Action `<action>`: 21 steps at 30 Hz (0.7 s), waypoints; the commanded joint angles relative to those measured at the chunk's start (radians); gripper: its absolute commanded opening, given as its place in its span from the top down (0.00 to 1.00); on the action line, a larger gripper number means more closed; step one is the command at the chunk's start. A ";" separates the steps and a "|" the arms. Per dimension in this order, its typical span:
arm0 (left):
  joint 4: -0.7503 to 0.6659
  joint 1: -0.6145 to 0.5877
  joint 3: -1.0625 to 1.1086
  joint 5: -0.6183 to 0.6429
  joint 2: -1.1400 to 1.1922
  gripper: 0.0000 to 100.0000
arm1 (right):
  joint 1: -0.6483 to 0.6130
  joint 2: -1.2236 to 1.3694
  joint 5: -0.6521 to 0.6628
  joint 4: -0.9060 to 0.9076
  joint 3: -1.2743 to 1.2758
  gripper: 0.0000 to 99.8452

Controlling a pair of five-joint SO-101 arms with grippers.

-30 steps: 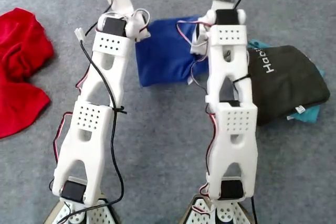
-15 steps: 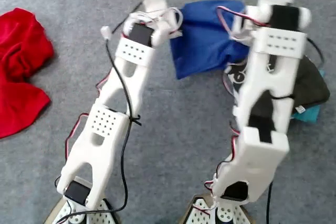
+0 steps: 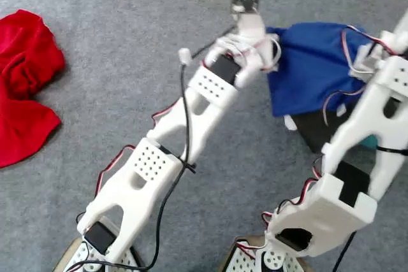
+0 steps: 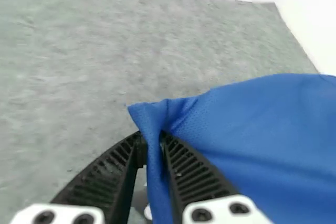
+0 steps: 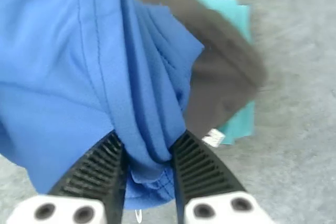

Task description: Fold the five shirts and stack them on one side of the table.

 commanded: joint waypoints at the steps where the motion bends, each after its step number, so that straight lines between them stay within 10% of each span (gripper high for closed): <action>1: -0.097 0.005 0.039 -0.003 -0.046 0.97 | 0.084 -0.058 0.028 -0.046 0.024 0.99; 14: -0.195 0.031 0.157 -0.097 -0.018 0.92 | 0.160 -0.058 0.097 -0.241 0.222 0.99; 21: -0.026 0.018 0.147 -0.077 0.032 0.82 | 0.160 -0.062 0.175 -0.262 0.286 0.90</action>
